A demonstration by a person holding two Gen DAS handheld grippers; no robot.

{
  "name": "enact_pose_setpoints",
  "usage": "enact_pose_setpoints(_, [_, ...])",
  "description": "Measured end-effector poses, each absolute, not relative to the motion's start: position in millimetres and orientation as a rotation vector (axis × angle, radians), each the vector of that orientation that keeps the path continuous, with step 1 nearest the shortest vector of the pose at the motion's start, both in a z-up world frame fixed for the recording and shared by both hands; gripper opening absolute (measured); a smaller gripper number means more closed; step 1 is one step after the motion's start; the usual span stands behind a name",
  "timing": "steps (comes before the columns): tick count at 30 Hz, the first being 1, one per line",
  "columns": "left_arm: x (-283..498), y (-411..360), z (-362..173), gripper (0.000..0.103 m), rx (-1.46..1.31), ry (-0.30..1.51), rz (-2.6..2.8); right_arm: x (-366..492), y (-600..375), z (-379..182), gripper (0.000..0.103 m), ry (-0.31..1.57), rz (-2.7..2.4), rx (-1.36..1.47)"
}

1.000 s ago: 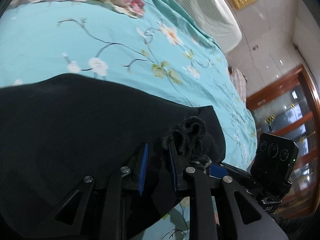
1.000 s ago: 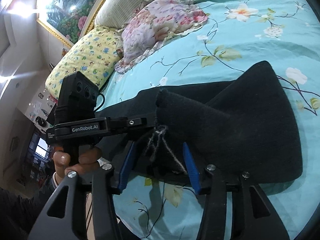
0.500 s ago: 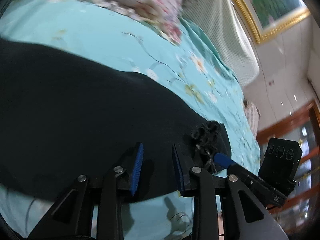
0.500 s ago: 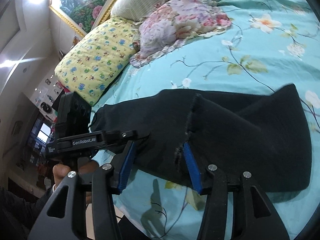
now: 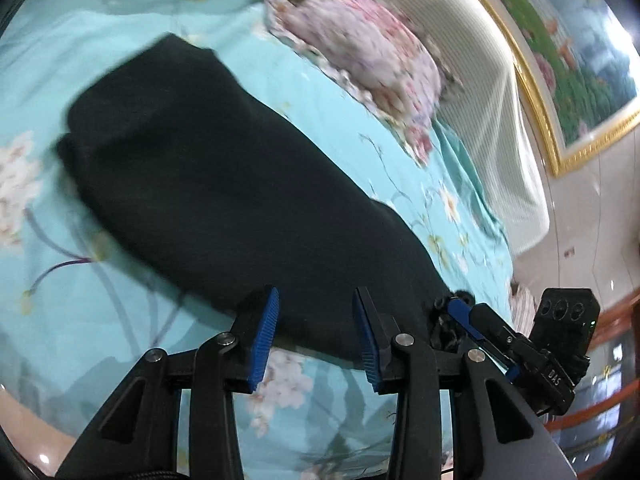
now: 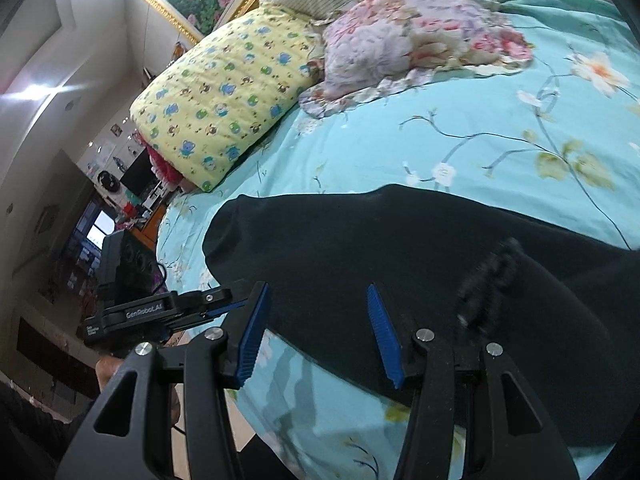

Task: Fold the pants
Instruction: 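Grasp the folded pants' end with the right tool while the left tool grasps it too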

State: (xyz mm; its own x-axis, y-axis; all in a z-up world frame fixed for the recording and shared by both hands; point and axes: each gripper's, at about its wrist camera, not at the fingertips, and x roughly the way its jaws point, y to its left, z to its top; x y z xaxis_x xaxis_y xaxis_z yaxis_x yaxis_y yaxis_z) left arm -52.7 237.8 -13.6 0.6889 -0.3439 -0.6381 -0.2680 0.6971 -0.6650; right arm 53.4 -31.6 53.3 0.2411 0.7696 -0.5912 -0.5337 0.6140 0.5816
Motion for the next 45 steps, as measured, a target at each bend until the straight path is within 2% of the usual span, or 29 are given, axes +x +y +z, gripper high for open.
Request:
enact_pose_setpoints(7, [-81,270,-11,0.046,-0.895,0.79,0.027,60,-3,57,0.053,0.986,0.952,0.25])
enact_pose_setpoints(19, [-107,311,-22,0.05,-1.008,0.733,0.157,77,48,63,0.053,1.002,1.021,0.15])
enact_pose_setpoints(22, [-109,318,-28,0.055,-1.042,0.731,0.194,86,64,66,0.053,1.002,1.038,0.114])
enact_pose_setpoints(45, [-79,339,-47,0.056,-1.11,0.75,0.224,144,239,32,0.053,1.082,1.272,-0.348])
